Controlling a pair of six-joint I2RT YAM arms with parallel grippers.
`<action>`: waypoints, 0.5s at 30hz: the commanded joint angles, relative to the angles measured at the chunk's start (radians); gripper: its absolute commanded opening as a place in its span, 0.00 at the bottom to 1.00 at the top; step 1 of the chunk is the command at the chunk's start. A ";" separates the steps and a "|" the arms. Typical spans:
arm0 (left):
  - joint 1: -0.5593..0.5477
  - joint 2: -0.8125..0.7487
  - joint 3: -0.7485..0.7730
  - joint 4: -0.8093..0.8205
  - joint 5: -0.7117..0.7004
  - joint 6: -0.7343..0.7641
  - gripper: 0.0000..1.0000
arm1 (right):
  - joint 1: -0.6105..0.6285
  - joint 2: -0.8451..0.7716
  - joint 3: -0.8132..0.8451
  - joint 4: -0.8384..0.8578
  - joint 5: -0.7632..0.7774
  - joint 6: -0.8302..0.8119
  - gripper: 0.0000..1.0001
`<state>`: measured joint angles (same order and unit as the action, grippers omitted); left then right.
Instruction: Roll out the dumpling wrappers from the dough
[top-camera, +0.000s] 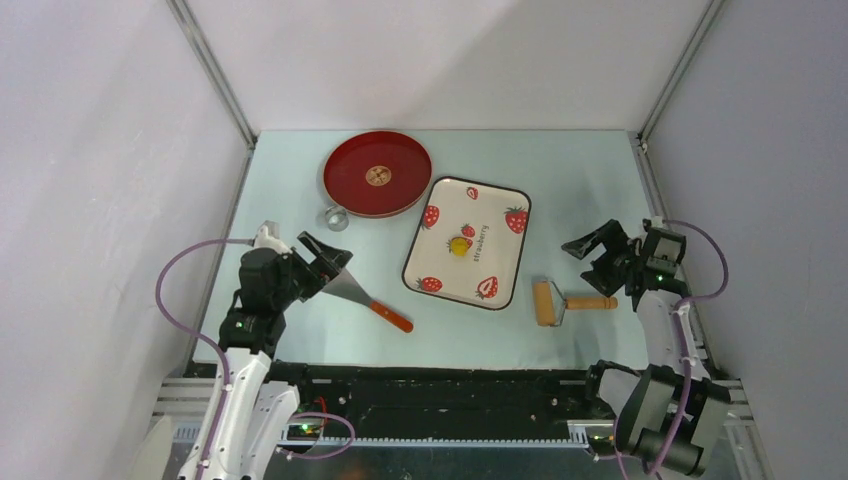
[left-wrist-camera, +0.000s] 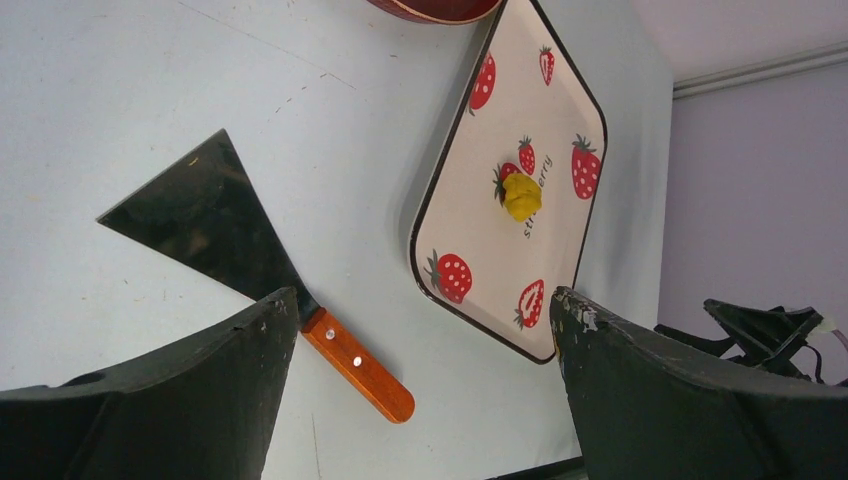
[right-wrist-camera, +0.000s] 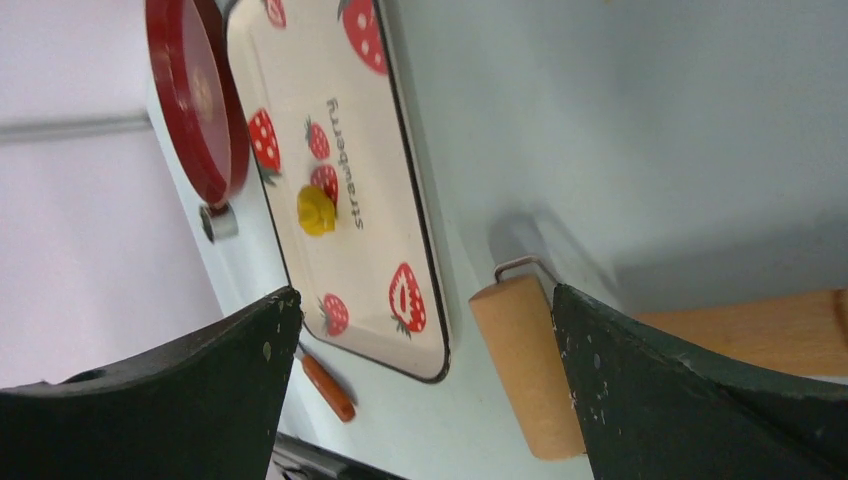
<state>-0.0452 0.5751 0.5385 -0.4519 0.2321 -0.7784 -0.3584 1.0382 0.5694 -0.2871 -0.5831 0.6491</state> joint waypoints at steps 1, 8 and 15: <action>0.014 -0.006 0.007 -0.005 0.014 -0.036 0.98 | 0.111 -0.034 0.077 -0.143 0.080 -0.119 1.00; 0.021 0.114 -0.003 -0.007 0.104 -0.029 0.98 | 0.310 -0.026 0.104 -0.203 0.245 -0.138 1.00; -0.120 0.295 0.010 0.023 0.082 -0.113 0.98 | 0.473 0.033 0.156 -0.238 0.343 -0.153 1.00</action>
<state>-0.0628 0.7906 0.5346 -0.4557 0.3073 -0.8249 0.0681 1.0439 0.6697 -0.5003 -0.3260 0.5224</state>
